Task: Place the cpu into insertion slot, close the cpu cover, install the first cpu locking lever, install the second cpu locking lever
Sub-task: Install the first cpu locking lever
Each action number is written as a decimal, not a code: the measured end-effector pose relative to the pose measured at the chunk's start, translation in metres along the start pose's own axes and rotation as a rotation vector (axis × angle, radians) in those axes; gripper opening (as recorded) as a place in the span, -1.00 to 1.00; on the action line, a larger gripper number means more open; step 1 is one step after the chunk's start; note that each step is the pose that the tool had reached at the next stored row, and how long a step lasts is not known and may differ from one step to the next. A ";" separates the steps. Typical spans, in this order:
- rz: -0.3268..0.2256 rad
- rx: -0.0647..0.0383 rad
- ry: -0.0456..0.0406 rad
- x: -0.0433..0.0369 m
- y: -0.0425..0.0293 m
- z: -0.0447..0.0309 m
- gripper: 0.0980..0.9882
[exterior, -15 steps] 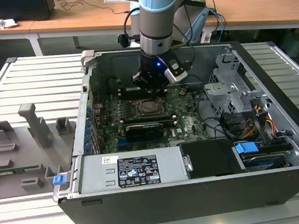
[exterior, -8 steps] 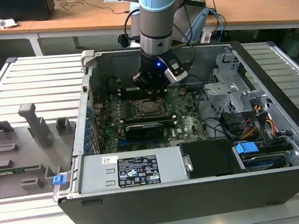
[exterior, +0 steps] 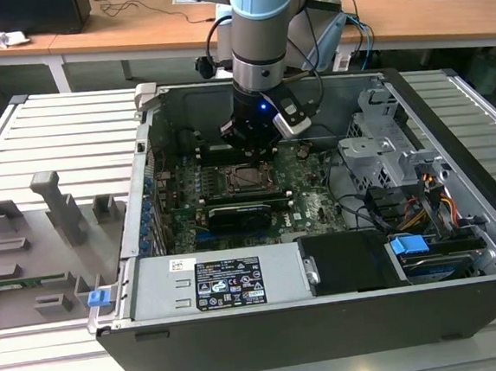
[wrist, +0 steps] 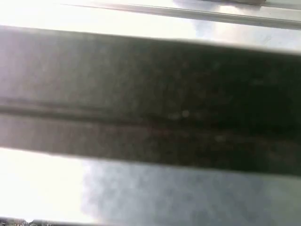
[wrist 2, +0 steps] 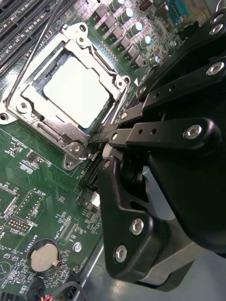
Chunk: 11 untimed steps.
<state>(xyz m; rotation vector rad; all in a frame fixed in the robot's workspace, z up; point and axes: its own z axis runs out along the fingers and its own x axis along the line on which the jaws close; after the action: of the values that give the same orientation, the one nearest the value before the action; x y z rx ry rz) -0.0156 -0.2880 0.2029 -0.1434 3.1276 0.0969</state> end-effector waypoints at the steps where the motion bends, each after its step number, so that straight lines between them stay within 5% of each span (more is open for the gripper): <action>1: 0.000 0.002 0.0005 0.0000 0.0001 -0.0006 -0.98; 2: 0.000 0.020 0.0025 0.0000 0.0001 -0.0004 -0.98; 3: 0.000 0.023 0.0026 0.0000 0.0002 -0.0003 -0.98; 11: 0.000 0.011 0.0014 -0.0001 0.0008 -0.0073 -0.98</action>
<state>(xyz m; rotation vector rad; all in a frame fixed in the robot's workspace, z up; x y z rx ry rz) -0.0157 -0.2877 0.2102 -0.1435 3.1289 0.0796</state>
